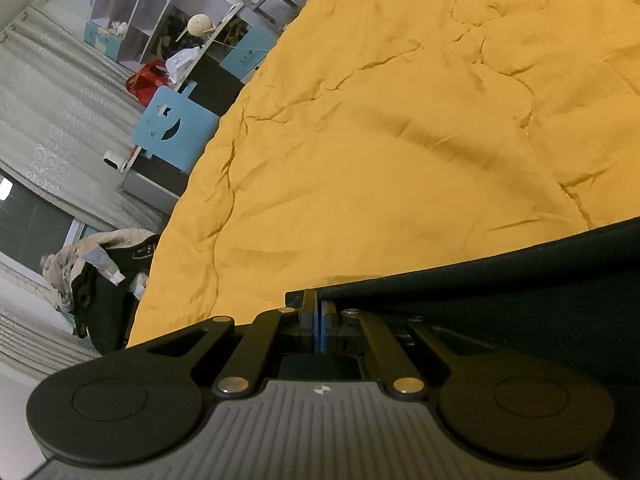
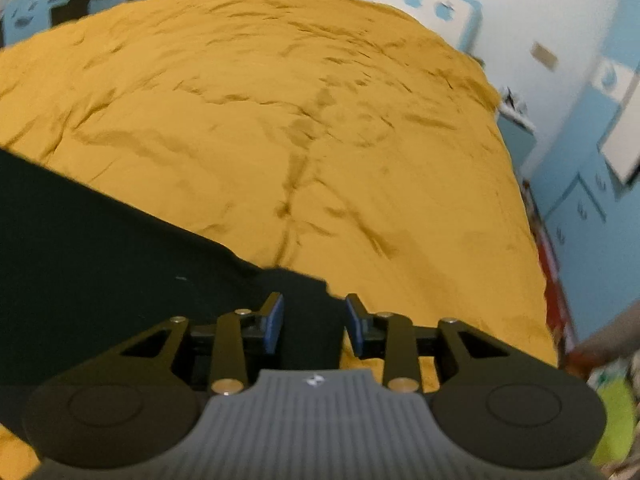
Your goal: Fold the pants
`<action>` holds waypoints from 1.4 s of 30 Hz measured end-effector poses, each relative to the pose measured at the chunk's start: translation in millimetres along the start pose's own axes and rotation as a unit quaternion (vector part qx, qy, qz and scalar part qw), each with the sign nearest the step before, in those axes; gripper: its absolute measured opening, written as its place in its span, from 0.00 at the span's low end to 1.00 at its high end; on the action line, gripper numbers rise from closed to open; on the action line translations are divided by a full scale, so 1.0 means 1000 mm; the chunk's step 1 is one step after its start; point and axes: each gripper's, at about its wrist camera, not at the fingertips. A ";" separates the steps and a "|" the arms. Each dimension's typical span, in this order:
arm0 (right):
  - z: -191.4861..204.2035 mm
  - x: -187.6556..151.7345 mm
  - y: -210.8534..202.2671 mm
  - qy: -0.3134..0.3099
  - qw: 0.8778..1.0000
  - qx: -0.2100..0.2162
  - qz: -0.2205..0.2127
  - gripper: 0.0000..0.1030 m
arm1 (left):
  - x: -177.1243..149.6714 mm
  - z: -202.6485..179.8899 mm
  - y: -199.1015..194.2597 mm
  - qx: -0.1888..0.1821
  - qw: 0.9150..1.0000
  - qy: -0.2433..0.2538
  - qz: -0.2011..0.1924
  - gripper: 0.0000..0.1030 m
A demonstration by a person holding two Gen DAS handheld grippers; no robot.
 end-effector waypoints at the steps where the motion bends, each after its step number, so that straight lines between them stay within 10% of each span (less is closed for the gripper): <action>1: -0.005 -0.002 0.001 0.019 1.000 0.006 0.000 0.28 | 0.000 0.000 -0.001 0.001 1.000 0.000 0.000 0.01; 15: -0.038 -0.004 0.074 0.215 0.964 0.148 0.048 0.30 | 0.003 -0.005 -0.011 0.025 1.000 0.013 0.011 0.01; 18: -0.049 -0.013 0.071 0.262 0.951 0.163 0.034 0.03 | 0.002 -0.007 -0.011 0.028 0.999 0.017 0.015 0.01; 21: -0.057 -0.016 0.057 0.284 0.943 0.172 0.005 0.00 | 0.001 -0.007 -0.013 0.031 0.999 0.014 0.012 0.01; 27: -0.054 0.001 0.029 0.246 0.963 0.106 -0.028 0.00 | 0.005 -0.008 -0.015 0.032 0.999 0.008 -0.002 0.01; 35: -0.032 0.001 0.057 0.232 0.972 0.032 0.030 0.00 | 0.006 -0.017 -0.009 0.036 0.999 0.019 -0.005 0.01; 42: -0.046 -0.016 -0.009 0.251 0.968 0.011 0.027 0.27 | 0.002 -0.003 -0.022 -0.006 1.000 -0.011 -0.026 0.25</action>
Point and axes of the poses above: each gripper's, at about its wrist camera, not at the fingertips, and y roughly the way its jaws point, z to its left, x to its top, and after that the axes turned 8 degrees about -x, right-handed
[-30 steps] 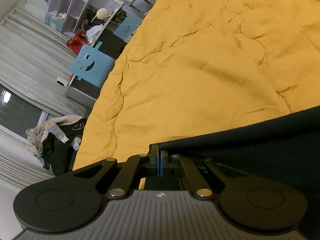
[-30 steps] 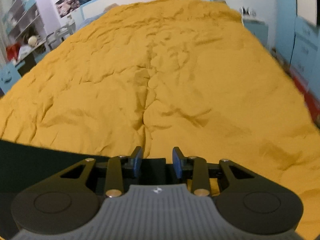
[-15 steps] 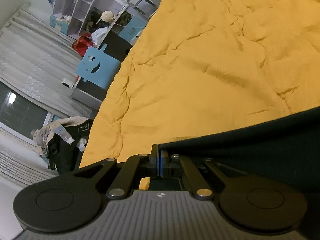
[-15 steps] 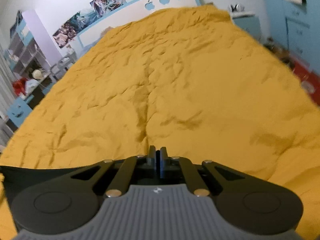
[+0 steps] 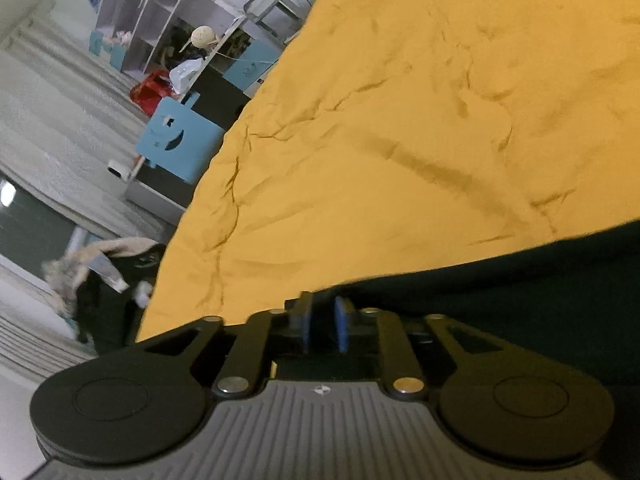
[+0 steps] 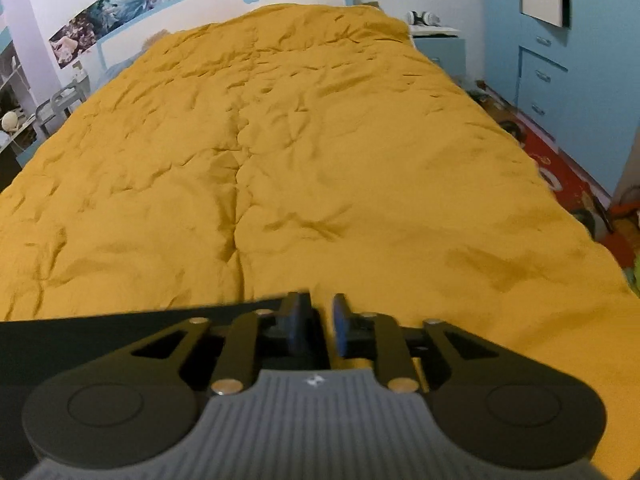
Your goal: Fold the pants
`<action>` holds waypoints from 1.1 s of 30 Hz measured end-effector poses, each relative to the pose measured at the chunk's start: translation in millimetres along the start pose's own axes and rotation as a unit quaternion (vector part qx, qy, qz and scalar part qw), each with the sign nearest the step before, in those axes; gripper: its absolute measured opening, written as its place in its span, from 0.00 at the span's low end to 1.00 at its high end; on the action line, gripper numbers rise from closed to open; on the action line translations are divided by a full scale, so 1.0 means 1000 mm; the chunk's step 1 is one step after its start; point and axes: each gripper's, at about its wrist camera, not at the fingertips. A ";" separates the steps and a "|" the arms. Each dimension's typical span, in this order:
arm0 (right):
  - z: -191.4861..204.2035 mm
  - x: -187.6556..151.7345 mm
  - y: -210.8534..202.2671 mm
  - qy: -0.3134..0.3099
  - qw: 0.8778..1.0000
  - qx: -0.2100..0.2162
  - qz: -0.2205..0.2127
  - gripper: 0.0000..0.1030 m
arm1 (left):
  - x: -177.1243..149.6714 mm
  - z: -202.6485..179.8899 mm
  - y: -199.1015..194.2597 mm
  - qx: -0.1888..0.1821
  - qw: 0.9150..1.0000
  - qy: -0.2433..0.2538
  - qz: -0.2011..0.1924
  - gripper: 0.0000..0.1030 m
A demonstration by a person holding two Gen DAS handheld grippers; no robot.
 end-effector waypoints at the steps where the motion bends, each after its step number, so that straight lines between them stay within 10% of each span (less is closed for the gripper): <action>1: -0.005 -0.007 -0.014 0.014 1.000 -0.001 0.005 0.37 | -0.001 0.004 -0.004 -0.006 1.000 -0.010 -0.007 0.28; 7: -0.037 -0.070 -0.076 0.161 0.986 -0.008 0.042 0.50 | -0.019 0.023 -0.042 -0.059 0.995 -0.069 -0.028 0.31; 14: -0.062 -0.136 -0.058 0.368 0.924 0.083 0.062 0.47 | -0.054 0.036 -0.089 -0.149 0.979 -0.137 -0.035 0.31; 18: -0.066 -0.139 -0.045 0.395 0.913 0.090 0.050 0.10 | -0.073 0.048 -0.103 -0.180 0.968 -0.174 -0.033 0.31; 22: -0.062 -0.118 -0.066 0.325 0.942 0.081 0.015 0.03 | -0.086 0.063 -0.107 -0.183 0.963 -0.194 -0.023 0.31; 27: -0.065 -0.125 -0.044 0.307 0.949 0.055 0.049 0.03 | -0.105 0.082 -0.100 -0.221 0.942 -0.252 -0.015 0.31; 33: -0.049 -0.119 -0.068 0.246 0.968 0.034 0.016 0.18 | -0.125 0.110 -0.088 -0.249 0.919 -0.304 -0.042 0.32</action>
Point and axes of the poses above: each gripper's, at about its wrist camera, not at the fingertips, and y roughly the way its jaws point, z to its left, x to its top, and after that the axes turned 8 degrees about -x, right-handed
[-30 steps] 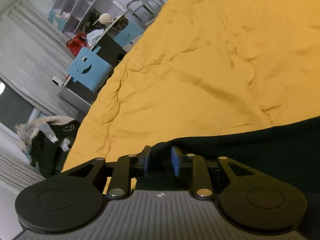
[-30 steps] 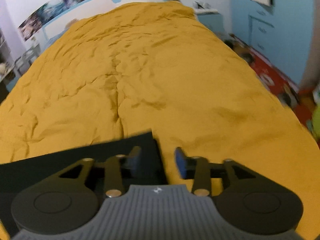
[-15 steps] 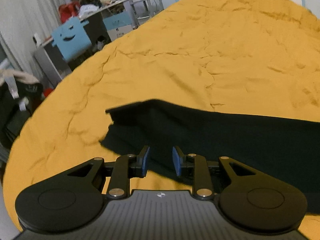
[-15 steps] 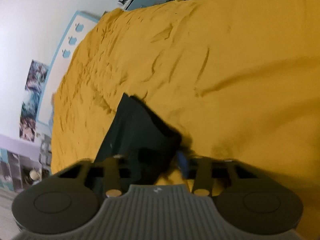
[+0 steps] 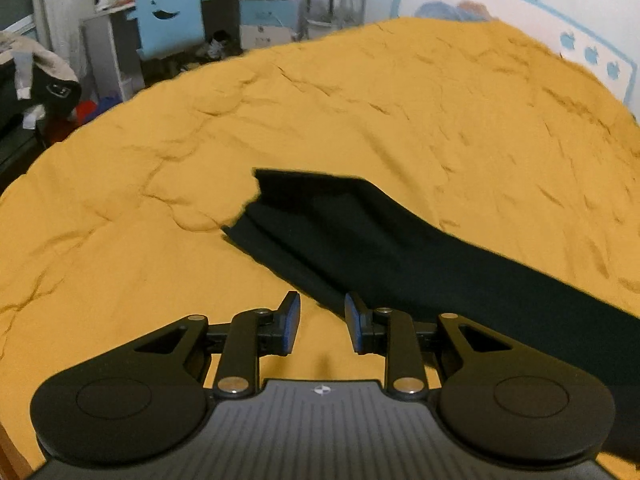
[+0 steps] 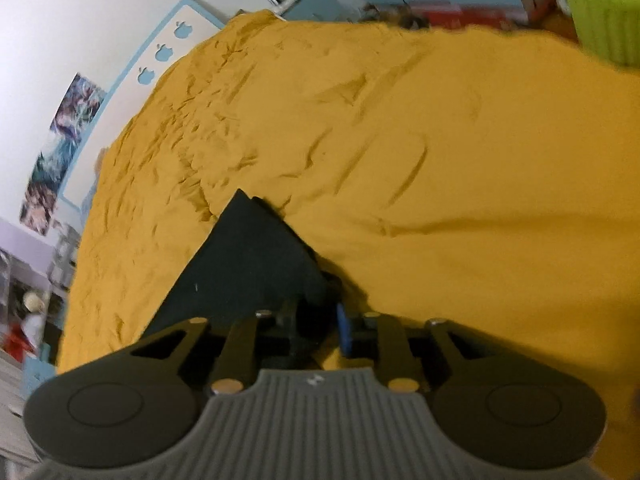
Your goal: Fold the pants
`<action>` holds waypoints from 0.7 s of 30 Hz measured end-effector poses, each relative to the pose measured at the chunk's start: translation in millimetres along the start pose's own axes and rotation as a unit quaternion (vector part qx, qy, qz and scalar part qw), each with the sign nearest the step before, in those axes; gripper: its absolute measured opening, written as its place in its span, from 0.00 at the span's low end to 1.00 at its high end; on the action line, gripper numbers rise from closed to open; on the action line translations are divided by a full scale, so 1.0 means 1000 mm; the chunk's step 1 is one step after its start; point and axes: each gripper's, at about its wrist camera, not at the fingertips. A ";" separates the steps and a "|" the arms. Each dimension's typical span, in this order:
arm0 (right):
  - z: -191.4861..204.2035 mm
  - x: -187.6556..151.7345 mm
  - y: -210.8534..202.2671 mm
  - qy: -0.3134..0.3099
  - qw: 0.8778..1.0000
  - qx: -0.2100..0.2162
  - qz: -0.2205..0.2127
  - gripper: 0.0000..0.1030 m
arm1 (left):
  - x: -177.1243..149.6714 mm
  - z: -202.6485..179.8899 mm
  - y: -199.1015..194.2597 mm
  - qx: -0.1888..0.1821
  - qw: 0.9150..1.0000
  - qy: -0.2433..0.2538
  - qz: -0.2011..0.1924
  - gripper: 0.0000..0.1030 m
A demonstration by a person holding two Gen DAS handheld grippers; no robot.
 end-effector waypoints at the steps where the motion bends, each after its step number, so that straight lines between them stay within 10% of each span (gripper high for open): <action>1: 0.003 -0.005 -0.005 -0.021 1.000 -0.008 -0.011 0.20 | 0.002 0.006 0.001 -0.001 1.000 -0.004 -0.010 0.38; 12: 0.106 -0.070 -0.016 -0.192 0.980 0.021 -0.043 0.20 | 0.022 0.057 0.056 -0.027 0.997 -0.068 -0.029 0.51; 21: 0.146 -0.118 0.001 -0.242 0.970 0.019 -0.020 0.20 | 0.009 0.103 0.095 -0.097 0.963 -0.246 -0.056 0.34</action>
Point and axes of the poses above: each gripper's, at about its wrist camera, not at the fingertips, and y roughly the way its jaws point, z to its left, x to its top, and after that the axes turned 8 degrees about -x, right-handed
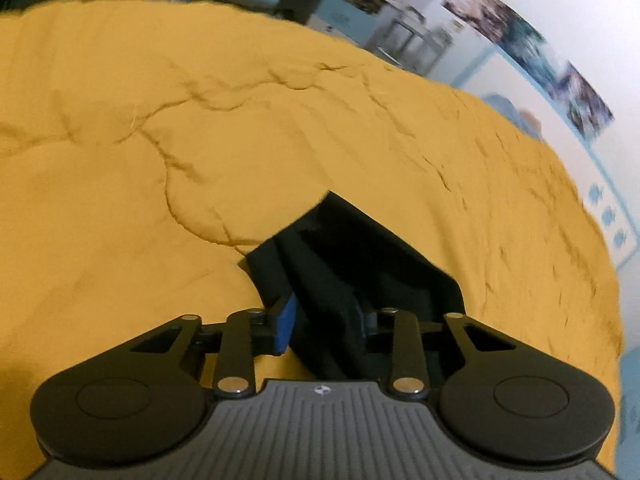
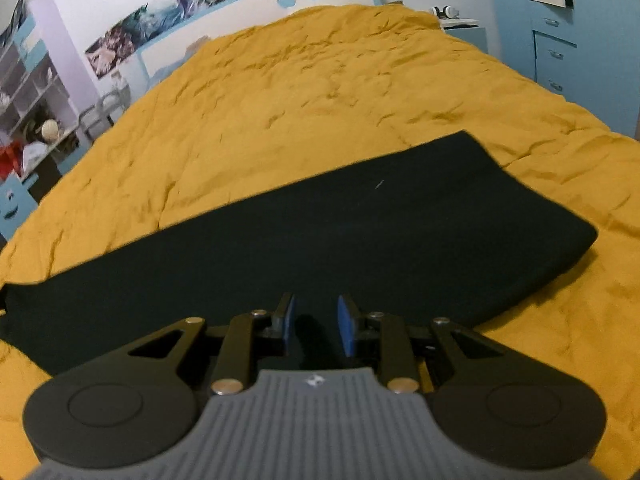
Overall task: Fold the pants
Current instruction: 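Grasp the end of the folded pants strip with the left gripper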
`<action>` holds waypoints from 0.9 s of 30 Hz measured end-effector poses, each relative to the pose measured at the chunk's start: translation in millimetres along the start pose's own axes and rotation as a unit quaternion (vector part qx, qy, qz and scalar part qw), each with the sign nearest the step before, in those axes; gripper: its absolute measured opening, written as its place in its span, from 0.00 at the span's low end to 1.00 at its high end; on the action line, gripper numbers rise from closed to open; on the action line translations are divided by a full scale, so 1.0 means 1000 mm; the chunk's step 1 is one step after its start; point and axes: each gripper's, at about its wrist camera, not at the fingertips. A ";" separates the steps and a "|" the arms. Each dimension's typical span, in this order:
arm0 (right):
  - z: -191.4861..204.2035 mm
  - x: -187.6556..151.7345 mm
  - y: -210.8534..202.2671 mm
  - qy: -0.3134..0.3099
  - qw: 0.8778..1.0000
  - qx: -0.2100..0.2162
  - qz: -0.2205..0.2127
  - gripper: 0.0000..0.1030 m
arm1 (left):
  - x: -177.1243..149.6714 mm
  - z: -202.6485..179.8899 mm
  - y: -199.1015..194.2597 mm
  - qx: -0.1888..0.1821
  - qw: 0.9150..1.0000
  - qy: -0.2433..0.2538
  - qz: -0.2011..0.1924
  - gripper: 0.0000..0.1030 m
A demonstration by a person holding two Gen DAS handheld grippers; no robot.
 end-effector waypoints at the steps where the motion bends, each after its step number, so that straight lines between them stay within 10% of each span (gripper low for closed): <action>1: 0.003 -0.001 0.000 -0.004 1.000 -0.001 0.000 0.20 | 0.001 0.004 0.004 -0.002 1.000 -0.013 0.002 0.30; 5: 0.008 -0.004 -0.003 -0.010 1.000 -0.006 -0.002 0.20 | 0.003 0.010 0.012 0.000 0.999 -0.041 -0.005 0.00; 15: 0.003 -0.007 -0.012 -0.002 1.000 -0.013 -0.003 0.20 | 0.003 0.016 -0.024 0.009 1.000 -0.008 -0.011 0.00; 23: 0.012 -0.011 -0.031 -0.006 1.000 -0.018 0.008 0.25 | -0.001 0.025 -0.036 0.013 0.997 -0.072 -0.035 0.48; 27: 0.040 -0.028 -0.047 -0.024 0.999 -0.020 0.026 0.32 | -0.004 0.029 -0.024 0.007 0.996 -0.090 -0.023 0.51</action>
Point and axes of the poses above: each gripper's, at about its wrist camera, not at the fingertips, and y roughly the way its jaws point, z to its left, x to its top, and after that the axes turned 8 degrees about -x, right-handed
